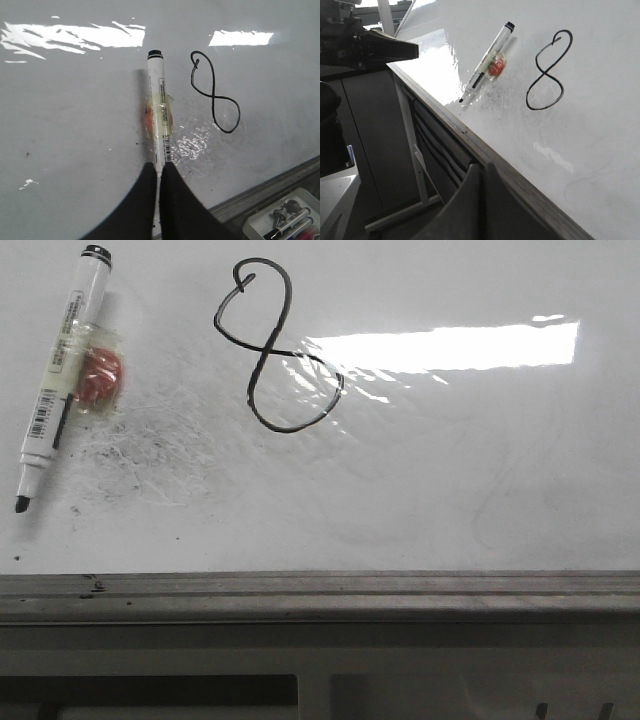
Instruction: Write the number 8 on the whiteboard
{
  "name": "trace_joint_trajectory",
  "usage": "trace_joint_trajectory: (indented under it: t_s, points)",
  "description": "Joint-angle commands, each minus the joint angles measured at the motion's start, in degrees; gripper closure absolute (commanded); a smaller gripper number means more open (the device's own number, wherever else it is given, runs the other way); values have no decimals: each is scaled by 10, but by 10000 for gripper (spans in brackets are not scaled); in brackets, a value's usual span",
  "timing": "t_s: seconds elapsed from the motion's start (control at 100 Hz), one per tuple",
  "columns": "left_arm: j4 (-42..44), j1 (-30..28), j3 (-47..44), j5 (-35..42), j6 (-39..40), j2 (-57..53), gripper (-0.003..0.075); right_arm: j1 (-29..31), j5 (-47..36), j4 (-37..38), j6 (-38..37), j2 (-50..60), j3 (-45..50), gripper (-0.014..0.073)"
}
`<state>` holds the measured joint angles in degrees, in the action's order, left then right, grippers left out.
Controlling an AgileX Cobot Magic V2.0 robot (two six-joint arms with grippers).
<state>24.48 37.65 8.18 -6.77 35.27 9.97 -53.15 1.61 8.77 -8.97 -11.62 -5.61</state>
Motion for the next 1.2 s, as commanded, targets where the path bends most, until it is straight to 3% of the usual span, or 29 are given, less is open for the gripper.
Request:
trace_joint_trajectory:
  t_s: [0.0,0.48,0.62,0.78,0.93,1.19]
  points:
    - [-4,0,15,45,2,5,741,4,-39,-2,5,-4,-15,657]
    - [-6,0,15,45,2,5,741,4,-39,-2,5,-4,-15,657]
    - [-101,-4,15,6,-4,5,741,4,-39,-2,5,-4,-15,657]
    - [-199,-55,-16,-11,-163,-22,741,4,-39,-2,5,-4,-15,657]
    - [-258,-144,-48,42,-378,-66,741,4,-39,-2,5,-4,-15,657]
    - [-263,-259,-72,42,-402,-90,741,4,-39,-2,5,-4,-15,657]
